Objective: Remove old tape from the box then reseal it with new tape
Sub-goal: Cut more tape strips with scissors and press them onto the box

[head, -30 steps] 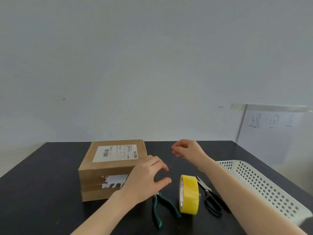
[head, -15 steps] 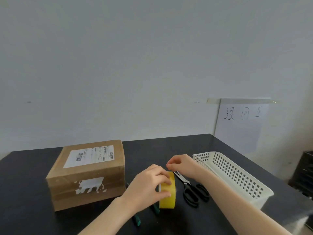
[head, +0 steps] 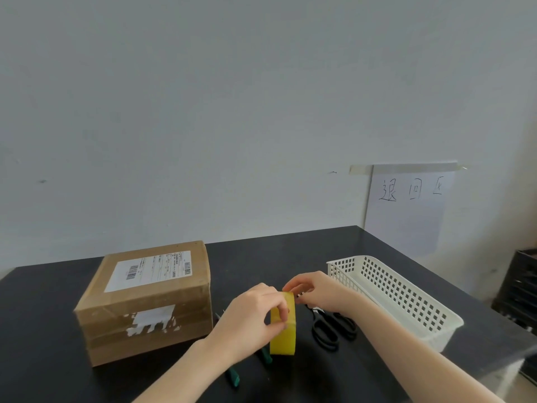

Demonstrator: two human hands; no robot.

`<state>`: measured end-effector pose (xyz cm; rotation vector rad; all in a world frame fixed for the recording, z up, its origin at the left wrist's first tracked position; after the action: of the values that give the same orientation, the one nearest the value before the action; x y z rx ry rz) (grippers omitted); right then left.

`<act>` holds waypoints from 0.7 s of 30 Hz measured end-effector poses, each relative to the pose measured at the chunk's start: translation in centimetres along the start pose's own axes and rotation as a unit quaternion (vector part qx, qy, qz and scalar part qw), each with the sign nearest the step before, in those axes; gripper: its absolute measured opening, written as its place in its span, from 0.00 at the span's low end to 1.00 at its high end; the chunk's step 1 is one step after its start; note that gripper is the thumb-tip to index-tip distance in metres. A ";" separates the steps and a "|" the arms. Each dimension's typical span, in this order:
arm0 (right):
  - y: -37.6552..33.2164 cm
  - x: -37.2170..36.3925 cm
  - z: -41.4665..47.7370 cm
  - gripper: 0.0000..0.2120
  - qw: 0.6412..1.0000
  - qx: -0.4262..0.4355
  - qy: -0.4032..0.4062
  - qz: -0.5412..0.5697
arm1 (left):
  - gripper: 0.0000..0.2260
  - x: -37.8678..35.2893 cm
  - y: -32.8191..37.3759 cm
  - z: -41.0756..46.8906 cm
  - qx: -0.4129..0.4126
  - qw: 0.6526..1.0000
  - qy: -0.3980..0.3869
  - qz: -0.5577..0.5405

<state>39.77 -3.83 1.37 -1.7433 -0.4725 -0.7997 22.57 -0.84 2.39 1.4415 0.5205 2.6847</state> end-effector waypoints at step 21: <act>2.6 -1.6 -2.2 0.22 0.966 -0.057 -0.167 0.189 | 0.04 0.8 -1.7 3.1 0.120 0.987 0.021 -0.104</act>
<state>39.84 -6.57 -1.19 -2.0069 -0.3026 -0.2661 24.44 1.81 4.10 1.2977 0.9686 2.5617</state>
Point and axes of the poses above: each hand's wrist, its own z-axis towards the middle knuckle, its own x-axis out of the back of the hand, y = z × x, the point moved 5 cm from there along z, towards the middle knuckle, and after that the axes turned 6 degrees about -x, right-handed, at the moved point
